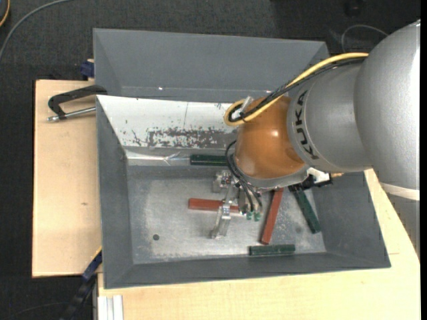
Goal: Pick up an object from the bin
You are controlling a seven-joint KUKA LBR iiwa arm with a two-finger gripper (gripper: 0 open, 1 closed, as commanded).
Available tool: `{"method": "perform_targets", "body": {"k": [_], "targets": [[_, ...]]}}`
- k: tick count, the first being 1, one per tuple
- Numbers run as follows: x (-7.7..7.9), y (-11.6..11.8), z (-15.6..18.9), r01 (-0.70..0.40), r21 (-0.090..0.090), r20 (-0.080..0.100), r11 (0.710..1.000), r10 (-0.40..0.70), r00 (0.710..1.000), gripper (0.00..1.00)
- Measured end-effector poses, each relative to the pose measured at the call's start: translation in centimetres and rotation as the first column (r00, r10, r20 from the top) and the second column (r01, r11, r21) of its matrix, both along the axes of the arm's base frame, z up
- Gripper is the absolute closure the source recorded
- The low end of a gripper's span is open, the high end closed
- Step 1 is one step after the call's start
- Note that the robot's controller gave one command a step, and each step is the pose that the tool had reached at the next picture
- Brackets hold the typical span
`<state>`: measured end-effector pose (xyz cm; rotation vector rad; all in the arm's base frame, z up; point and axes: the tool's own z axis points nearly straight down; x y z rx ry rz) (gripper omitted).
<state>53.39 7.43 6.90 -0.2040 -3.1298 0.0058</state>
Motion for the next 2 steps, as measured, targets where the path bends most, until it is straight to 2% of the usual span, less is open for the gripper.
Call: {"method": "perform_targets", "body": {"k": [1,2], "targets": [[0.1,0.5,0.3,-0.007,0.005,0.005,1.000,0.007,1.000,1.00],[-2.7,0.0,17.9,-0.071,0.005,0.019,0.997,0.071,0.997,1.00]]}}
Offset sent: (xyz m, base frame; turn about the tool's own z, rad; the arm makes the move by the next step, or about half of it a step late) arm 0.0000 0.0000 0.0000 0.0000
